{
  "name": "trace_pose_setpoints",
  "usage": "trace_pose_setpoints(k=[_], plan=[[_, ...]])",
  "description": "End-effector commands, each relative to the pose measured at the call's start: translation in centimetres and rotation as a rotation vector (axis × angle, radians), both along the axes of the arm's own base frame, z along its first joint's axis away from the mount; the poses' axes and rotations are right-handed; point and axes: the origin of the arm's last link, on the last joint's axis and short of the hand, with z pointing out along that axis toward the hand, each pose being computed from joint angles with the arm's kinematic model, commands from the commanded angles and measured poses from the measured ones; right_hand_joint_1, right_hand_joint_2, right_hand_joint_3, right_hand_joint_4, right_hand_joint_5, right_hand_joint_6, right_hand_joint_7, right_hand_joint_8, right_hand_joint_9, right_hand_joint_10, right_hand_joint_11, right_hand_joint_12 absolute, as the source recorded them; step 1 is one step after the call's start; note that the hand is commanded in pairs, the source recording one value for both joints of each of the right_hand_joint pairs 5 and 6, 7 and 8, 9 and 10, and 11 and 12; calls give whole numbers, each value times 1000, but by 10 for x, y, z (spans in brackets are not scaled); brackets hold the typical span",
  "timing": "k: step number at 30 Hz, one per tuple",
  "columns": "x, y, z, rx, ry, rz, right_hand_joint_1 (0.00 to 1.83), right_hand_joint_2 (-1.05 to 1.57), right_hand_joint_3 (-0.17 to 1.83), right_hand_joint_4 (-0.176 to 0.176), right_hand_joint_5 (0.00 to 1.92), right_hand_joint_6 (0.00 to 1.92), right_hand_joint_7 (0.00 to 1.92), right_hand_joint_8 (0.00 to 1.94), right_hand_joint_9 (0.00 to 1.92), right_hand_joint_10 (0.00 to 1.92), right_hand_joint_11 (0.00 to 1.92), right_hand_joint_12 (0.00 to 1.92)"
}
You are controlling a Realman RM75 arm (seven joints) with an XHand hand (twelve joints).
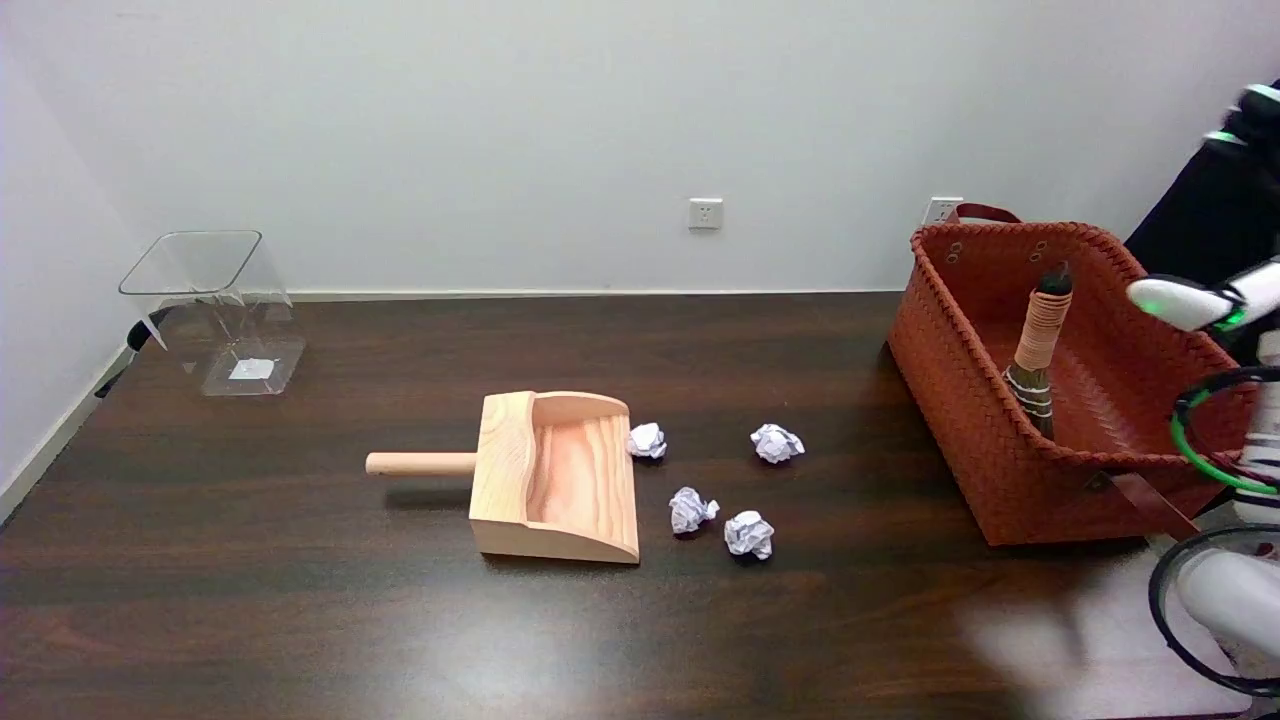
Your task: Pick up the broom in the basket.
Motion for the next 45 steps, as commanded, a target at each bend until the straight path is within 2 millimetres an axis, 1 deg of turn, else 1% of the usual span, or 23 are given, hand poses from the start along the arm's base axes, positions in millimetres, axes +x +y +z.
trace_pose_setpoints(k=[1,3,5,11,15,18,23,30,45], plan=[[24,-78,-79,126,458,-281,1131,-619,882,0,73,73,490,490,494,494,628,628],[22,-78,-76,100,473,-295,1156,-621,875,0,85,85,513,513,479,479,549,549],[21,-74,-72,89,446,-285,1161,-626,903,0,102,102,531,531,474,474,525,525],[14,-47,-61,33,412,-287,1144,-643,992,0,127,127,562,562,488,488,510,510],[7,-31,-57,11,405,-291,1125,-687,1046,0,134,134,540,540,486,486,511,511],[2,-23,-55,-2,405,-297,1125,-738,1097,0,109,109,508,508,483,483,523,523],[-2,-18,-49,-23,418,-313,1126,-770,1126,0,90,90,477,477,473,473,520,520],[3,-13,-43,-21,412,-296,1136,-784,1126,0,67,67,417,417,437,437,491,491],[6,-9,-36,10,392,-278,1138,-799,1101,0,67,67,396,396,424,424,470,470]])
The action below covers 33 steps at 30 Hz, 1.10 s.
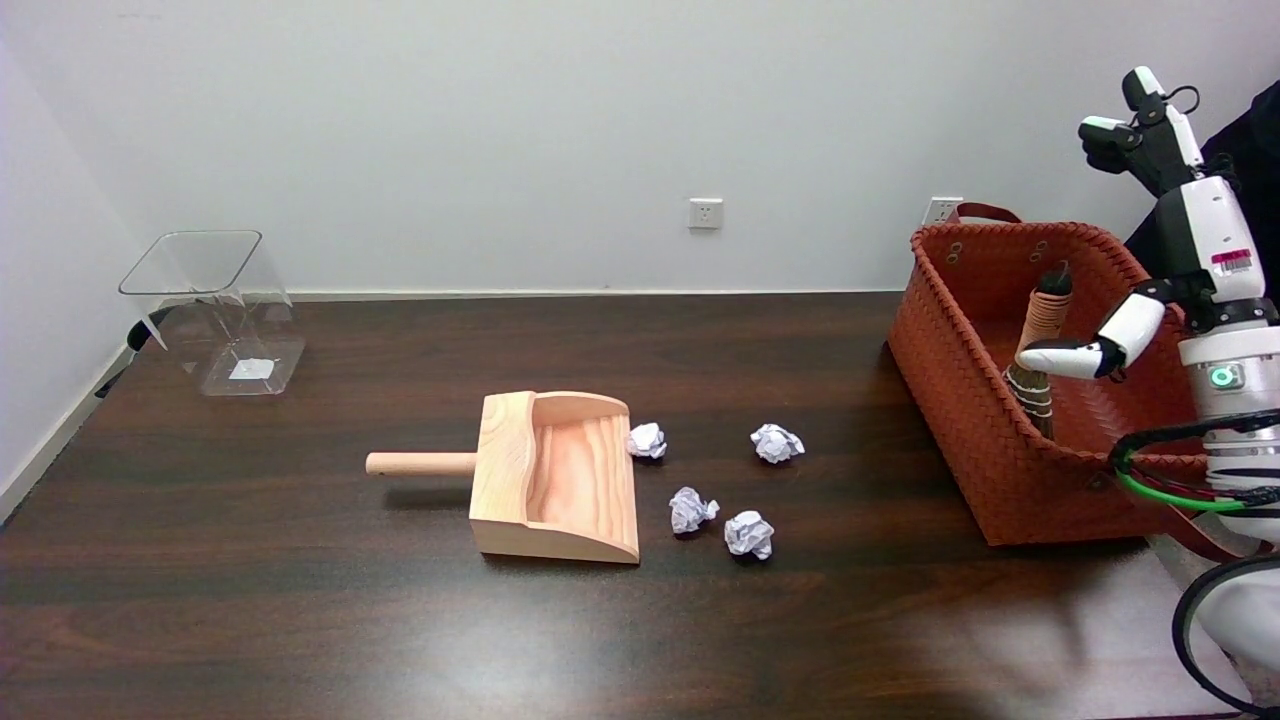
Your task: Pick up the broom in the basket.
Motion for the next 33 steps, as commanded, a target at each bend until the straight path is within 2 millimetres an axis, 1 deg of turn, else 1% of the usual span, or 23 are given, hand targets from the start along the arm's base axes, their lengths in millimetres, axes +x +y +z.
trace_pose_setpoints(k=[1,6,9,12,15,20,24,28,31,33], plan=[[3,10,10,9,-11,11,1138,-799,1100,0,67,67,396,396,424,424,470,470],[2,16,10,49,-62,30,1138,-799,1085,0,67,67,395,395,424,424,470,470],[-4,21,6,65,-95,37,1143,-799,1062,0,67,67,402,402,424,424,470,470],[-10,25,10,64,-150,30,1142,-813,1051,0,66,66,414,414,427,427,472,472],[-13,28,18,83,-204,36,1148,-846,1079,0,63,63,407,407,423,423,471,471],[-6,26,26,82,-192,67,1143,-862,1086,0,63,63,395,395,423,423,477,477],[4,23,37,62,-172,72,1144,-881,1086,0,63,63,389,389,436,436,515,515],[12,21,49,101,-230,62,1149,-955,1127,0,61,61,350,350,415,415,489,489],[18,23,47,169,-282,91,1135,-1009,1128,0,59,59,286,286,422,422,500,500],[17,23,41,220,-343,103,1144,-1016,1056,0,55,55,289,289,448,448,534,534]])
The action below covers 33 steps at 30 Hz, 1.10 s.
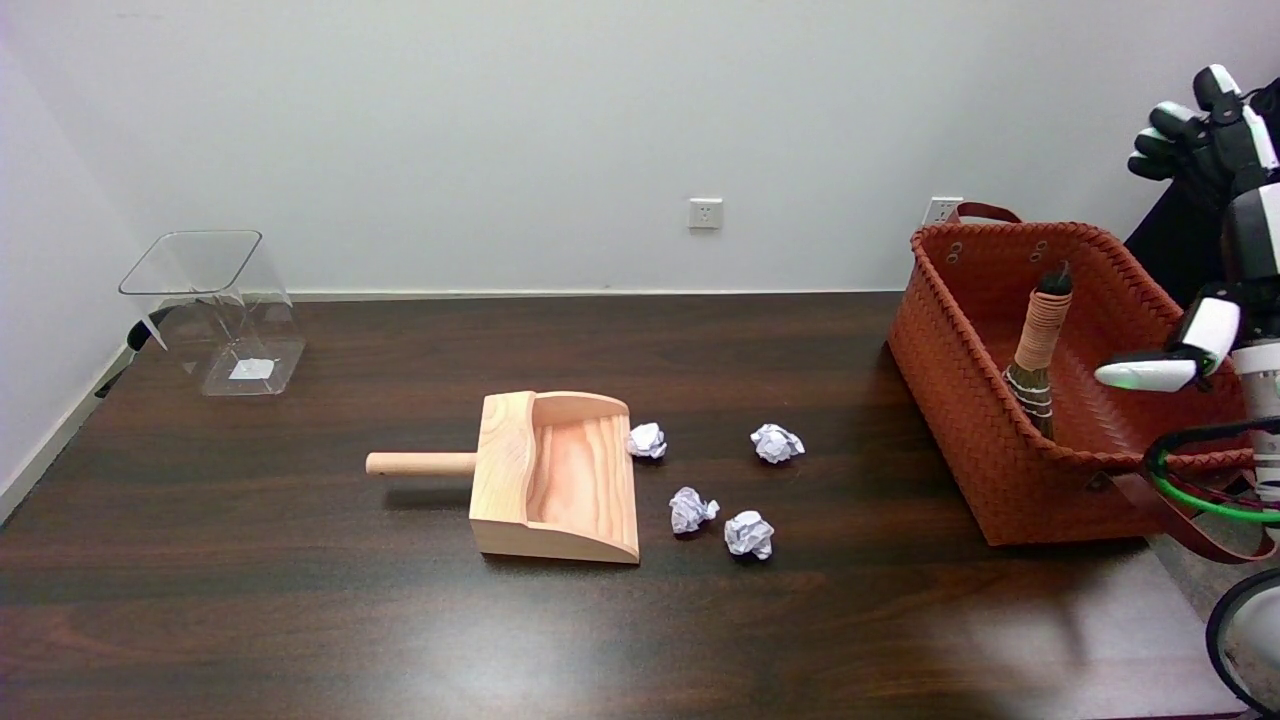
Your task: Pick up the broom in the basket.
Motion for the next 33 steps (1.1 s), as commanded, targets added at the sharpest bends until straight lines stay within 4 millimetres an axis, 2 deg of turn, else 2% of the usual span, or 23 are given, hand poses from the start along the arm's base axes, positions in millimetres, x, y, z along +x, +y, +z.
trace_pose_setpoints(k=[1,7,8,15,17,22,27,33], plan=[[16,2,15,161,-208,48,1148,-1011,1027,0,53,53,290,290,459,459,549,549],[-2,-7,13,212,-337,-34,1156,-1004,1020,0,50,50,256,256,439,439,546,546],[-9,-11,11,219,-366,-54,1156,-1005,1020,0,50,50,252,252,434,434,542,542],[-27,-40,-6,319,-407,-143,1146,-961,1011,0,65,65,232,232,401,401,489,489],[-36,-51,-13,361,-439,-173,1205,-928,969,0,73,73,217,217,380,380,460,460],[-47,-71,-24,418,-495,-181,1202,-916,994,0,67,67,215,215,372,372,451,451],[-57,-72,-14,373,-517,-204,1200,-911,1019,0,68,68,202,202,347,347,432,432],[-67,-64,-1,338,-577,-207,1197,-901,1042,0,68,68,211,211,338,338,418,418]])
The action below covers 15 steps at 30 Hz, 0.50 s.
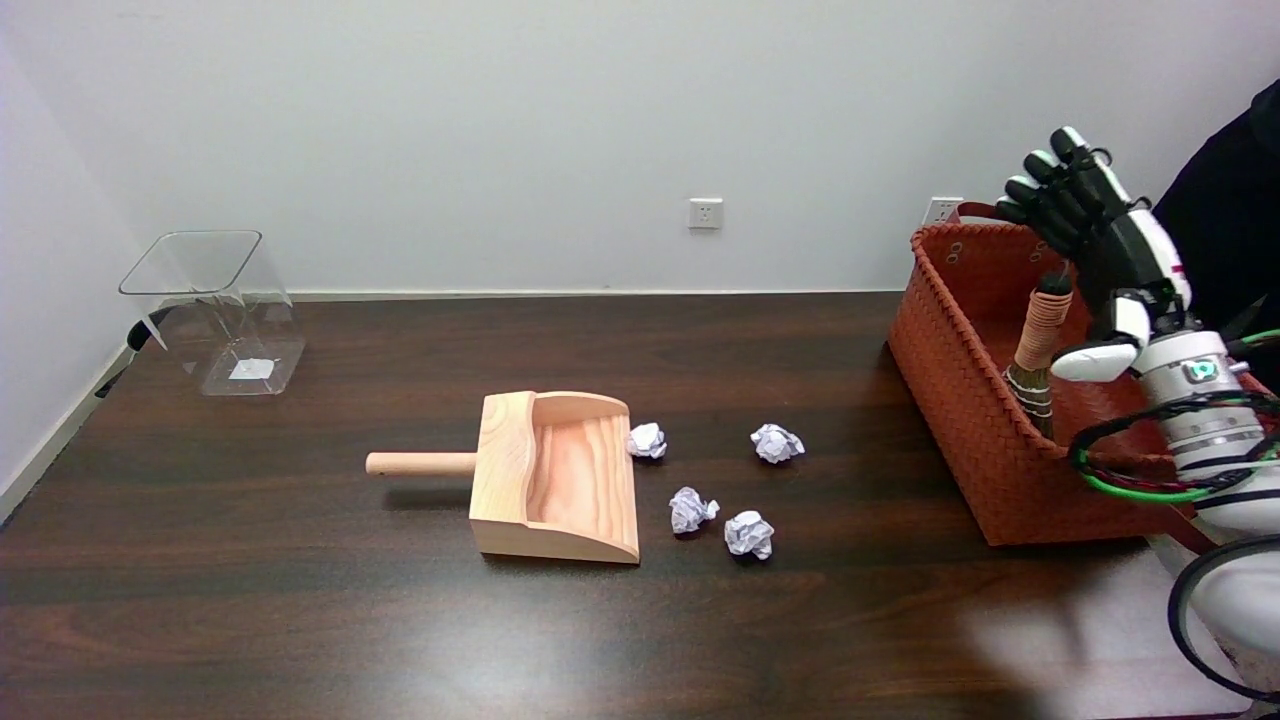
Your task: Pick up the broom in the basket.
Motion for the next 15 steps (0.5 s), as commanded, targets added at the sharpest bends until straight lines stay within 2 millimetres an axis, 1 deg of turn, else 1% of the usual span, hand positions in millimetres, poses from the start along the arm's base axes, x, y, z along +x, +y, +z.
trace_pose_setpoints(k=[1,7,10,15], plan=[[-34,-15,9,27,-169,-94,1192,-897,1044,0,68,68,215,215,341,341,420,420],[-36,-11,11,32,-185,-80,1158,-875,1033,0,74,74,252,252,371,371,450,450],[-35,-11,7,49,-187,-70,1126,-838,996,0,75,75,282,282,397,397,477,477],[-38,-11,-3,85,-225,-51,1137,-741,935,0,87,87,336,336,446,446,531,531]])
